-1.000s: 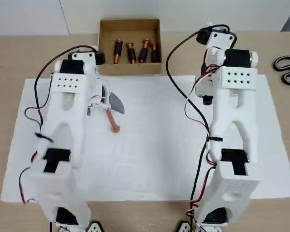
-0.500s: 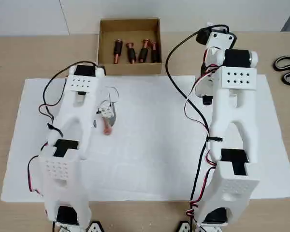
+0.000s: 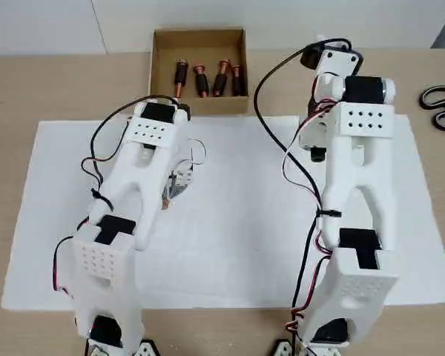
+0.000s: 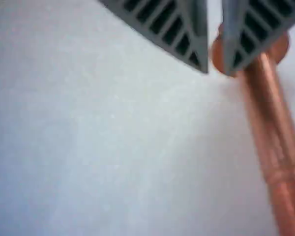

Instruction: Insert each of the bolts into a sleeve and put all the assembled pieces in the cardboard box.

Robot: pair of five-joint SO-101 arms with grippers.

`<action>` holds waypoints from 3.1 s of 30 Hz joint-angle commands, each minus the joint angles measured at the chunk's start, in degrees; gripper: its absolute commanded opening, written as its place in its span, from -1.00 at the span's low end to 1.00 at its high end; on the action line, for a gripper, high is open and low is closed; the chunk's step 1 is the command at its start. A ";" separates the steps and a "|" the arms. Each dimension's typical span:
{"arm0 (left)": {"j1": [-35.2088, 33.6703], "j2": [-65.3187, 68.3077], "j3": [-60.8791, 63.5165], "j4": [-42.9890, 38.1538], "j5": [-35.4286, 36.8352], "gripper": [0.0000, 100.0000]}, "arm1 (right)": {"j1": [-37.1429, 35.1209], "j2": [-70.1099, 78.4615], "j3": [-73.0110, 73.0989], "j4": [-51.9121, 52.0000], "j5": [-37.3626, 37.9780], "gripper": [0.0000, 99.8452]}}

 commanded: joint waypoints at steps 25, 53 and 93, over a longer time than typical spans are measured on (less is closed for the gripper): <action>-4.48 -2.99 -3.91 0.97 0.44 -0.85 | 0.40 -3.82 -0.26 0.22 0.70 -0.99; -4.22 0.53 3.47 -6.42 1.32 -0.97 | 0.40 -3.82 -0.26 0.22 0.70 -0.99; -4.31 -18.29 13.14 -9.23 -96.97 -0.99 | 0.22 -4.00 -0.26 0.04 0.70 -0.99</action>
